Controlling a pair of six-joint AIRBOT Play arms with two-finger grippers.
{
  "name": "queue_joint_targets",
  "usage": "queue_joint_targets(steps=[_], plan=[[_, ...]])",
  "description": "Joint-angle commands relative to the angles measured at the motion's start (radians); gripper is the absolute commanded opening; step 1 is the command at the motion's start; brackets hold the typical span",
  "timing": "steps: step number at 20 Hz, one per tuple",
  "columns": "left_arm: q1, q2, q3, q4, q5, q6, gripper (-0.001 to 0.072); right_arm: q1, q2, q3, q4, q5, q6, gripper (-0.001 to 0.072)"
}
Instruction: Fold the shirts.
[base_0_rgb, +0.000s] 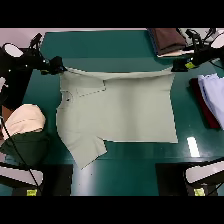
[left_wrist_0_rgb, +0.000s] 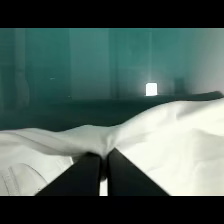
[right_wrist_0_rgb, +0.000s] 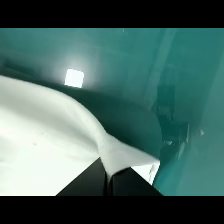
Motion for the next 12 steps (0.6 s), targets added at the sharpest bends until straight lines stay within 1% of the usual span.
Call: queue_joint_targets(steps=[1,3,4,6,9,10,11,12], plan=[[0.023,-0.026,0.034,0.023,-0.146,0.032,0.0025,0.001,-0.015,0.035,-0.005,0.037,-0.004,0.002],[0.014,-0.026,-0.002,0.113,-0.222,0.032,0.0025,0.001,0.029,-0.056,-0.005,0.038,-0.003,0.002],[0.01,-0.026,-0.033,0.136,-0.233,0.033,0.0025,0.001,0.052,-0.115,-0.005,0.035,-0.003,0.002],[0.002,-0.026,-0.116,0.14,-0.219,0.033,0.0025,0.002,0.086,-0.228,-0.002,0.021,-0.003,0.002],[-0.012,-0.026,-0.227,0.146,-0.182,0.031,0.0027,0.013,0.126,-0.375,0.007,-0.05,0.0,0.0022],[-0.012,-0.026,-0.242,0.16,-0.179,0.021,0.0039,0.016,0.136,-0.408,0.007,-0.074,0.01,0.0029],[-0.012,-0.025,-0.242,0.177,-0.179,-0.006,0.0377,0.015,0.145,-0.427,0.008,-0.094,0.021,0.0328],[-0.012,-0.018,-0.239,0.19,-0.183,-0.04,0.0544,0.015,0.148,-0.425,0.007,-0.093,0.024,0.0506]])
